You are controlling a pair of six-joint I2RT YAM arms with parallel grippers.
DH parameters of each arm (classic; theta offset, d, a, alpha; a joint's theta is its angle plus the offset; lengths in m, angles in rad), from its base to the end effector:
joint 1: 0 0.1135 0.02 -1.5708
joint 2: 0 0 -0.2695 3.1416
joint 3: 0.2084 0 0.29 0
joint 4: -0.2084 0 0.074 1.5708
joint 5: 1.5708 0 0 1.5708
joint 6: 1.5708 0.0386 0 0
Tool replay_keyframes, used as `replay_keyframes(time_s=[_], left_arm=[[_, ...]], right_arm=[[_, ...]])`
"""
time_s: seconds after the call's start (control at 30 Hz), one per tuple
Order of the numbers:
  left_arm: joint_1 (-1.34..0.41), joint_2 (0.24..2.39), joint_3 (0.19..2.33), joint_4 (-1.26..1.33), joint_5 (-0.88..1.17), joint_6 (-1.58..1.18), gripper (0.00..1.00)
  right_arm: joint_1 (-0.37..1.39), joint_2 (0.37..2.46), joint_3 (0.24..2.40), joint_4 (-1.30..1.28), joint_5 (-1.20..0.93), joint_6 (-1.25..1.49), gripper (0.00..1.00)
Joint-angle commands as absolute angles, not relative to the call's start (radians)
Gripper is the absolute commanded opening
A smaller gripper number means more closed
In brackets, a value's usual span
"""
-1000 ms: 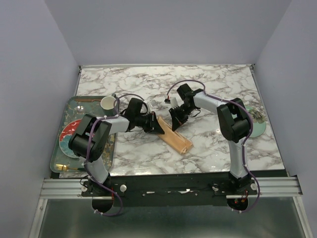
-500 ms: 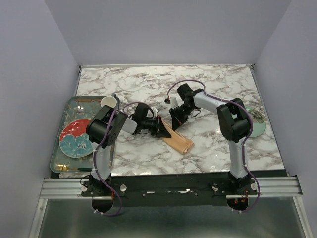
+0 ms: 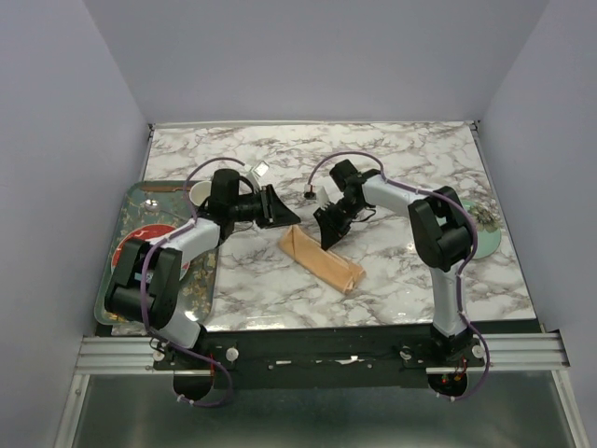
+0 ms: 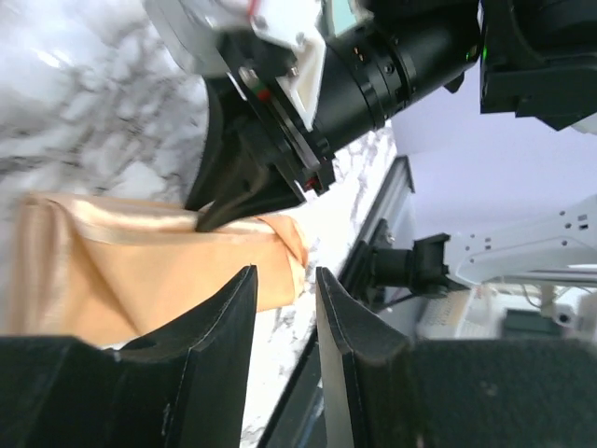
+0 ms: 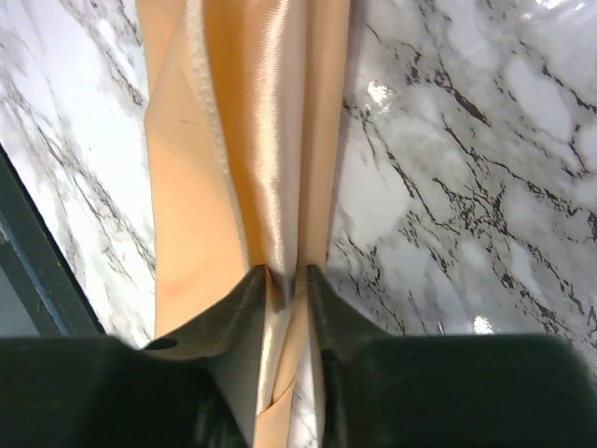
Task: Fold the napkin into a case and place the utensils inside
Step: Pick up the smaller rectangle-folded napkin from the center of the board.
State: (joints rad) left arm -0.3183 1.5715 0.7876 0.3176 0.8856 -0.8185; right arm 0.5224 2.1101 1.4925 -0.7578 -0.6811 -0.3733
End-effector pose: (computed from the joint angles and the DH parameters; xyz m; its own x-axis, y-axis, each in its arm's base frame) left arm 0.3244 -0.1384 0.1809 -0.9160 -0.1846 -0.3562 0.2724 0.3655 -0.8900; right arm 0.3732 0.2429 0.1274 -0.6116 -0.6790 -0.4060 -0.7696 0.3916 0.5043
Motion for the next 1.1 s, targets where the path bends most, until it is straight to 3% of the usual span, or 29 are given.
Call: replay_keyframes(time_s=[0.0,0.1,0.6,1.07], left_arm=[[-0.253,1.49,0.813,0.002,0.805,-0.576,0.4],[-0.229,1.463,0.825,-0.074,0.802,-0.5,0.4],[-0.216,1.476,0.833,-0.02,0.805,-0.518,0.4],[-0.216,1.474,0.818,-0.006,0.807,-0.532,0.4]], right_arm=[[0.535,2.066,1.532,-0.785,-0.663,-0.4,0.43],[0.522,2.045,1.557,-0.818,-0.635,-0.367,0.53],[0.486,2.078,1.5,-0.905,-0.658,-0.272,0.71],[0.511,2.121,1.439,-0.822,-0.663,-0.212,0.6]])
